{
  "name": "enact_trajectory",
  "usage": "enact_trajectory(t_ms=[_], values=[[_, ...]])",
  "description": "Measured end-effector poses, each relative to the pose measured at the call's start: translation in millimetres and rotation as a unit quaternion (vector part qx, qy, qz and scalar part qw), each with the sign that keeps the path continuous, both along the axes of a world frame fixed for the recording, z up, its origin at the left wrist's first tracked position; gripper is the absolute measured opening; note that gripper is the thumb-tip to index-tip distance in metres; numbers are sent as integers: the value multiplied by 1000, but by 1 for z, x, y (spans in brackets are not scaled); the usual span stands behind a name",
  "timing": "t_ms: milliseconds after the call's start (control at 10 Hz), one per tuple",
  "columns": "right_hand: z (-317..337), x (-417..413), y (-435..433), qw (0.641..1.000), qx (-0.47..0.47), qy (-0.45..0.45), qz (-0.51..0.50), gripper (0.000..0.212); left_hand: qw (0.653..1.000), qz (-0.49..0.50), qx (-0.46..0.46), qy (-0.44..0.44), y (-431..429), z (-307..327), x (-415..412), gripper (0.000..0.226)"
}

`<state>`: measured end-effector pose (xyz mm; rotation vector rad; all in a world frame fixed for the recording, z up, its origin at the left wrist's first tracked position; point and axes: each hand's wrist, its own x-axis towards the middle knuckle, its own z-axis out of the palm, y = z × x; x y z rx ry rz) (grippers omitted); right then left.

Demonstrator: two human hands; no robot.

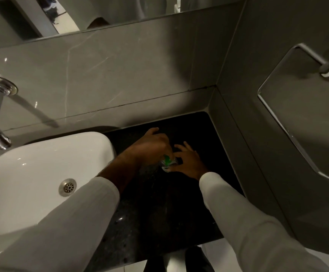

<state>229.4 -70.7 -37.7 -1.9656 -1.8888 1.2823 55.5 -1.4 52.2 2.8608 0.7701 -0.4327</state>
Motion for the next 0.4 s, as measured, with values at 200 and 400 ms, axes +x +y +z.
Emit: enact_trajectory(t_ms=[200, 400], values=[[2, -1, 1, 1000, -8, 2, -11, 61, 998, 11, -12, -62, -7, -7, -6, 32], [11, 13, 3, 992, -20, -104, 71, 108, 979, 109, -77, -151, -16, -18, -35, 67]])
